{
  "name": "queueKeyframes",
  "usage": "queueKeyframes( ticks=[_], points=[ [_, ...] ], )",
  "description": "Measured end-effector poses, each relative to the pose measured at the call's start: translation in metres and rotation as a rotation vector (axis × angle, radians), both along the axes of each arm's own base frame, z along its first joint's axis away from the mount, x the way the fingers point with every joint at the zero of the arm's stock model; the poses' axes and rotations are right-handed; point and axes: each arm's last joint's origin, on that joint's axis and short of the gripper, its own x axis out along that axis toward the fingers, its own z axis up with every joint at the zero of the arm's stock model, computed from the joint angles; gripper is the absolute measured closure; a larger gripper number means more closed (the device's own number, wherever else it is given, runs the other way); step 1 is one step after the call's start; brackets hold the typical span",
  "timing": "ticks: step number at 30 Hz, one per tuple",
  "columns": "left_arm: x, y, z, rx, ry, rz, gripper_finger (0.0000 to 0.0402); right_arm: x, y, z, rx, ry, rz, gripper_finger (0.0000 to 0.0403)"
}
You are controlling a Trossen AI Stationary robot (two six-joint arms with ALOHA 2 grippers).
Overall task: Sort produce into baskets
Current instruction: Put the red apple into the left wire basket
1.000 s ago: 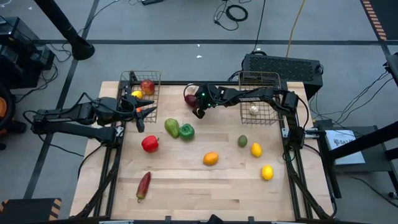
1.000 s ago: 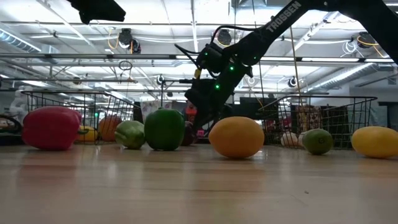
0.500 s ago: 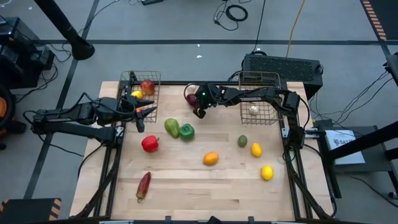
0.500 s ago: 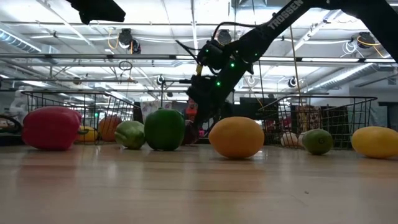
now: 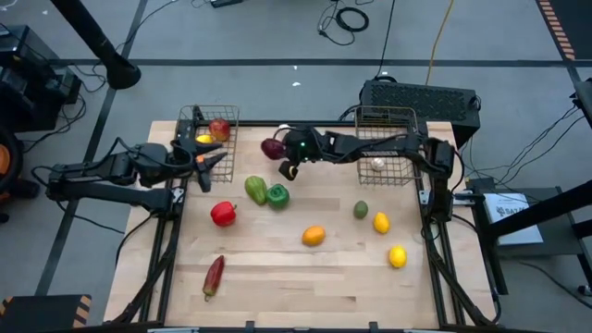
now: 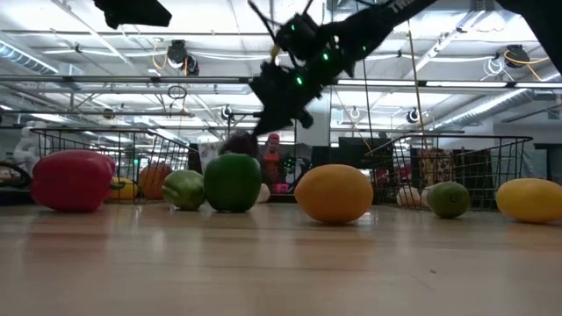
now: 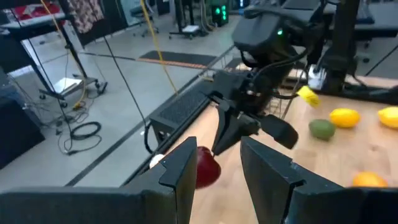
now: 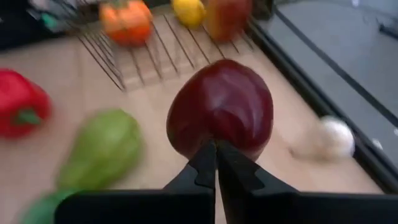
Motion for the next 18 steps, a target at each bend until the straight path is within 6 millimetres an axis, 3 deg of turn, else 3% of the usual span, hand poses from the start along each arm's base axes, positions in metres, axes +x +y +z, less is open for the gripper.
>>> queueKeyframes(
  ticks=[11, 14, 18],
  points=[
    [-0.016, 0.000, 0.007, 0.002, -0.075, 0.001, 0.0269, 0.028, 0.026, 0.070, -0.061, -0.238, 0.067, 0.0402],
    [-0.019, 0.000, 0.008, 0.002, -0.093, 0.001, 0.0269, 0.037, 0.026, 0.078, -0.072, -0.287, 0.071, 0.0402],
    [-0.020, 0.000, 0.011, 0.003, -0.123, 0.002, 0.0269, 0.058, 0.022, 0.072, -0.079, -0.323, 0.075, 0.0402]
  ],
)
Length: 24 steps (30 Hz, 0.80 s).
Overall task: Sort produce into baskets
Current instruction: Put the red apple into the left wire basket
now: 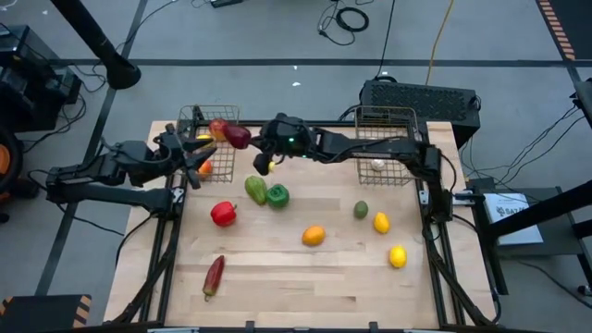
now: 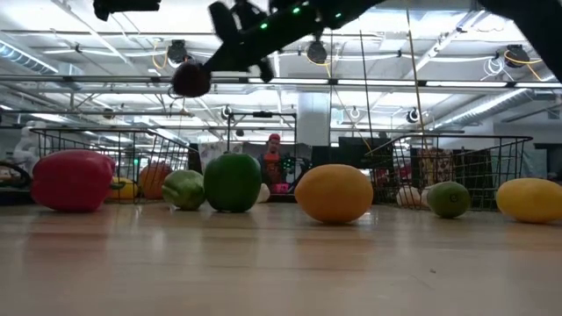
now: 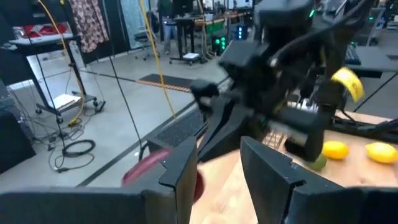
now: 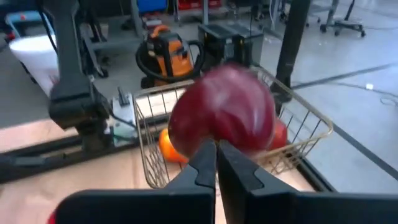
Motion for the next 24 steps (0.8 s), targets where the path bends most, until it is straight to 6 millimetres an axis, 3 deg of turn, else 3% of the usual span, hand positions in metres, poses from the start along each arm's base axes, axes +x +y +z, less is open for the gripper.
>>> queueKeyframes(
  ticks=[12, 18, 24],
  points=[
    [-0.001, 0.000, -0.001, 0.004, 0.015, -0.001, 0.0269, 0.075, -0.018, -0.055, 0.066, 0.025, 0.103, 0.0402],
    [-0.003, 0.000, -0.003, 0.003, 0.036, -0.001, 0.0269, 0.086, -0.027, -0.078, 0.114, 0.047, 0.104, 0.0403],
    [-0.005, 0.000, -0.005, -0.003, 0.046, 0.000, 0.0269, 0.083, -0.024, -0.084, 0.157, 0.118, 0.097, 0.0375]
  ],
)
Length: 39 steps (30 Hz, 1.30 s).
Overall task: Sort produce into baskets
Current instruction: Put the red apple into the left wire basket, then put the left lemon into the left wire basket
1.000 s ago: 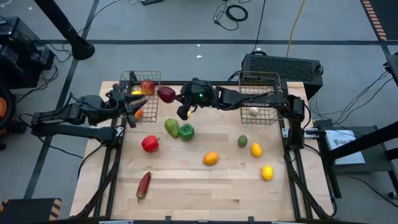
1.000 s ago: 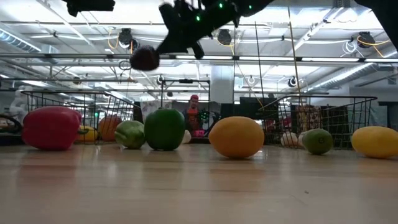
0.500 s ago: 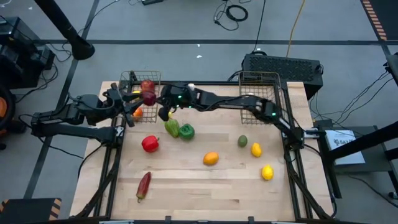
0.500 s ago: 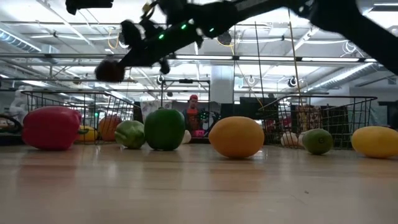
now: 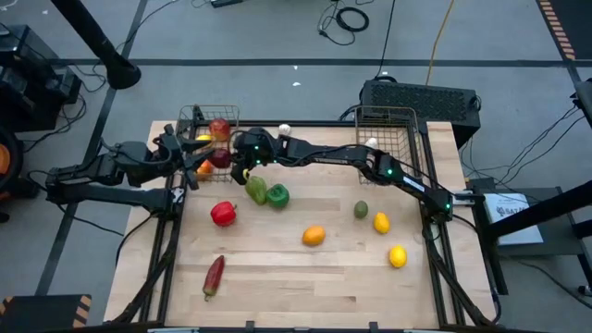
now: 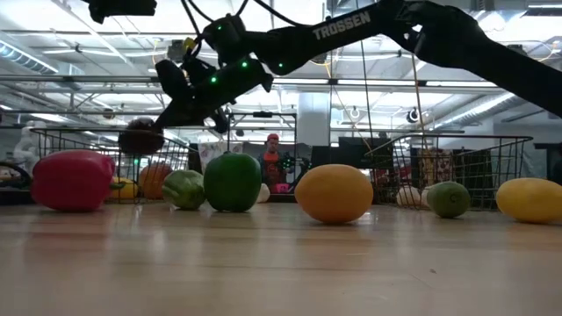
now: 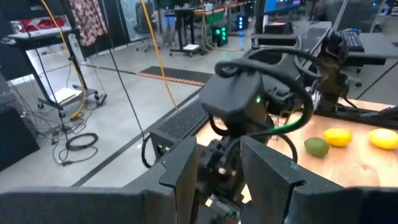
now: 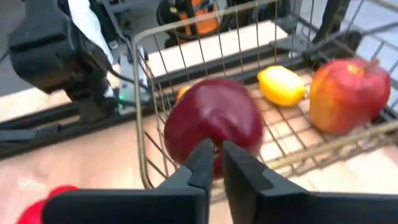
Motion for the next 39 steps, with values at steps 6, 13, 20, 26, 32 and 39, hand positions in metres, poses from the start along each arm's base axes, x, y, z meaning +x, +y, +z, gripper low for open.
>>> queueKeyframes(
  ticks=[6, 13, 20, 26, 32, 39],
  points=[
    [0.000, 0.000, 0.000, -0.001, -0.002, 0.000, 0.0269, -0.002, -0.001, -0.003, 0.008, 0.038, -0.003, 0.0317],
    [0.000, 0.000, -0.002, -0.023, 0.014, 0.003, 0.0269, -0.016, 0.004, 0.020, -0.050, 0.132, 0.032, 0.0279],
    [-0.001, 0.000, -0.004, -0.026, 0.024, 0.004, 0.0269, -0.063, 0.014, 0.073, -0.122, 0.378, 0.004, 0.0275],
    [-0.001, 0.000, -0.007, -0.048, 0.050, 0.009, 0.0269, -0.109, 0.042, 0.102, -0.138, 0.658, 0.002, 0.0275],
    [-0.001, 0.000, -0.009, -0.071, 0.057, 0.014, 0.0269, -0.125, 0.070, 0.094, -0.166, 0.866, -0.089, 0.0275],
    [-0.001, 0.000, -0.009, -0.072, 0.064, 0.015, 0.0269, -0.132, 0.105, 0.052, -0.308, 1.045, -0.066, 0.0275]
  ],
)
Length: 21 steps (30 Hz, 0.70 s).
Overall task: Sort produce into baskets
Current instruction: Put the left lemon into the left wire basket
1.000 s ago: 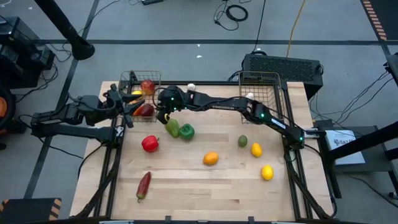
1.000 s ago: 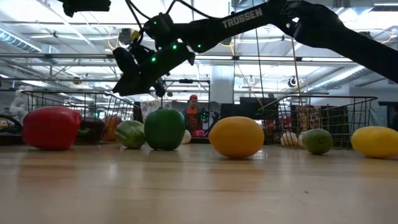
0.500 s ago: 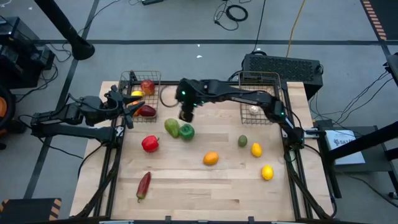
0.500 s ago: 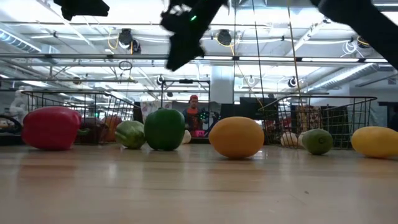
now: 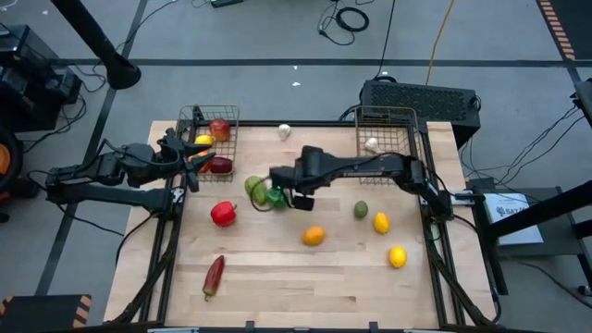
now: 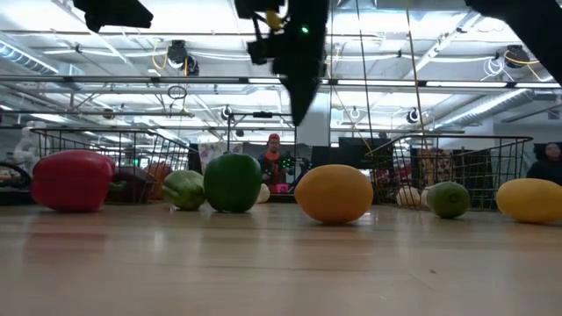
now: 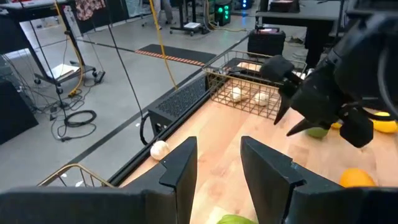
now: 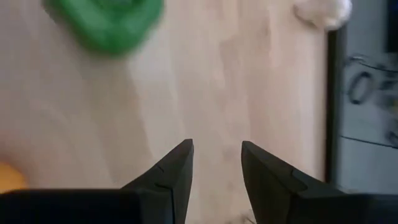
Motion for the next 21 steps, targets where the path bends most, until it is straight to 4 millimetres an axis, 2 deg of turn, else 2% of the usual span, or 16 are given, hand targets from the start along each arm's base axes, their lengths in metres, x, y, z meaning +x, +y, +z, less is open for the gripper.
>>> queueKeyframes(
  ticks=[6, 8, 12, 16, 21],
  points=[
    [0.008, 0.000, -0.002, 0.009, 0.036, -0.001, 0.0269, -0.048, -0.001, -0.009, -0.084, 0.036, -0.034, 0.0275],
    [0.015, 0.000, -0.005, 0.018, 0.069, -0.004, 0.0269, -0.064, -0.004, -0.017, -0.089, -0.026, -0.041, 0.0275],
    [0.037, 0.001, -0.010, 0.040, 0.126, -0.011, 0.0269, -0.089, -0.005, -0.022, -0.098, -0.265, -0.035, 0.0275],
    [0.066, 0.001, -0.013, 0.072, 0.140, -0.024, 0.0269, -0.101, 0.000, -0.029, -0.056, -0.430, 0.053, 0.0275],
    [0.099, 0.001, -0.024, 0.075, 0.168, -0.071, 0.0269, -0.106, 0.005, -0.023, 0.090, -0.519, 0.112, 0.0275]
  ],
)
